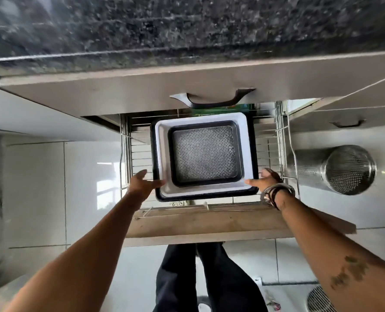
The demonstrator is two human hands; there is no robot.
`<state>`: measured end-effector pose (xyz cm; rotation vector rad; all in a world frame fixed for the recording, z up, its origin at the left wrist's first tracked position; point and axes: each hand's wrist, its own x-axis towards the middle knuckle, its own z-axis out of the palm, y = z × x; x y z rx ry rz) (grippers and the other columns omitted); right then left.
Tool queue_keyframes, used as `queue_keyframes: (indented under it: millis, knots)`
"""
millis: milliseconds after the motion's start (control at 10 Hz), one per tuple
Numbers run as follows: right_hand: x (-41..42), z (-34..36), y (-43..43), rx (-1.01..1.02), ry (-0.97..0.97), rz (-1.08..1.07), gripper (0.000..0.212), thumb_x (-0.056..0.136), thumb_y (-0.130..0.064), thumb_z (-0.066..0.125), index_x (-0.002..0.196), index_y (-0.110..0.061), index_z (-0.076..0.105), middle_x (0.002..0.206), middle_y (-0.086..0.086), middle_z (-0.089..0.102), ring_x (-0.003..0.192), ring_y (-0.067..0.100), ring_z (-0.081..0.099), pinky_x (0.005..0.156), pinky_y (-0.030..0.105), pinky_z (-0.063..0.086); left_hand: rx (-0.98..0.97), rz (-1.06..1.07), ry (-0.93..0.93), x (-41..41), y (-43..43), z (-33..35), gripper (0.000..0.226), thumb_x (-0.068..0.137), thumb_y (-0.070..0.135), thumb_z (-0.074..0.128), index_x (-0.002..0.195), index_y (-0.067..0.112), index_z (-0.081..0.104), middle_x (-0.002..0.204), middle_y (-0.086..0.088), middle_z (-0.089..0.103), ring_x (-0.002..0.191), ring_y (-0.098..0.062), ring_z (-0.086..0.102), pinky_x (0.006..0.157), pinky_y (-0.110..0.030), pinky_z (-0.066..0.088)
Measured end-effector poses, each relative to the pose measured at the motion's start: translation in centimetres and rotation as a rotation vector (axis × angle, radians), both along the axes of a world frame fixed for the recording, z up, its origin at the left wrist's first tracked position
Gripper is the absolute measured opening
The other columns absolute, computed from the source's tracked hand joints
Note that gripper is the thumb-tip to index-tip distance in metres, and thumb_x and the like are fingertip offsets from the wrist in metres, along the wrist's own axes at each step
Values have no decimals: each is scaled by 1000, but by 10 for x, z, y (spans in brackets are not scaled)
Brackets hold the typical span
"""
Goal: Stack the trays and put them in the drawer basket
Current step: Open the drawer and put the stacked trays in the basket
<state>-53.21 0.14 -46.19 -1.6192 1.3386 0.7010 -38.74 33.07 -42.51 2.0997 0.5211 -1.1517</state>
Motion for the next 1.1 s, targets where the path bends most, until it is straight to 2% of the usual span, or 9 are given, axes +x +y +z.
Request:
queue_keyframes:
  millis: [200, 300, 400, 500, 600, 700, 800, 900, 1100]
  knots:
    - [-22, 131, 4, -646, -69, 384, 55, 74, -28, 69, 124, -11, 54, 138, 18, 45, 124, 36, 40, 100, 49, 43, 563, 27, -630, -48, 13, 98, 90, 81, 50, 57, 150, 3, 21, 163, -22, 5, 149, -35, 8, 119, -54, 8]
    - [-60, 189, 8, -879, 36, -45, 80, 72, -40, 61, 140, -8, 34, 150, 22, 30, 132, 42, 32, 101, 58, 37, 723, 379, -291, -77, 46, 141, 104, 81, 52, 54, 153, 1, 1, 163, -22, 5, 150, -37, 9, 118, -56, 8]
    - [-76, 214, 12, -163, 145, -731, 73, 90, -44, 55, 145, -5, 28, 147, 24, 33, 134, 44, 35, 110, 55, 29, 160, 937, 201, -76, 53, 158, 85, 85, 55, 49, 154, 19, 16, 156, -19, 31, 140, -40, 34, 118, -53, 20]
    - [-67, 222, 10, 498, -138, -1284, 75, 87, -56, 46, 144, -10, 33, 136, 24, 47, 126, 45, 44, 107, 66, 28, -278, 1328, 465, -54, 37, 165, 90, 76, 78, 37, 129, 7, 48, 140, -16, 49, 117, -35, 50, 101, -43, 39]
    - [-44, 226, 3, 555, -144, -1301, 88, 77, -66, 38, 139, -4, 37, 147, 24, 41, 136, 46, 33, 112, 67, 16, -362, 1406, 486, -39, 37, 166, 96, 69, 81, 46, 125, 4, 48, 114, -13, 57, 94, -28, 55, 80, -32, 48]
    - [-20, 223, -12, 577, -163, -1346, 96, 73, -69, 39, 145, -6, 30, 154, 20, 32, 142, 45, 25, 116, 65, 7, -473, 1433, 503, -11, 37, 166, 112, 59, 80, 58, 140, 5, 38, 116, -10, 53, 98, -23, 51, 97, -26, 41]
    - [13, 214, -29, 611, -273, -1321, 102, 74, -74, 37, 148, -4, 24, 156, 19, 29, 142, 44, 26, 116, 64, 9, -561, 1355, 447, 29, 22, 164, 126, 61, 82, 56, 147, -4, 24, 141, -24, 44, 128, -35, 46, 114, -39, 33]
    - [56, 207, -38, 621, -412, -1293, 109, 73, -78, 38, 152, -8, 10, 160, 16, 17, 145, 38, 22, 115, 63, 9, -634, 1211, 357, 67, 5, 166, 128, 69, 85, 37, 151, -8, 7, 153, -30, 28, 144, -37, 28, 124, -40, 11]
    - [107, 206, -44, 649, -625, -1109, 97, 79, -79, 26, 153, -19, 7, 163, 5, 9, 149, 23, 14, 116, 60, 2, -674, 1175, 219, 112, -14, 178, 82, 91, 60, 12, 155, 8, 13, 163, -8, 19, 151, -24, 18, 122, -47, 7]
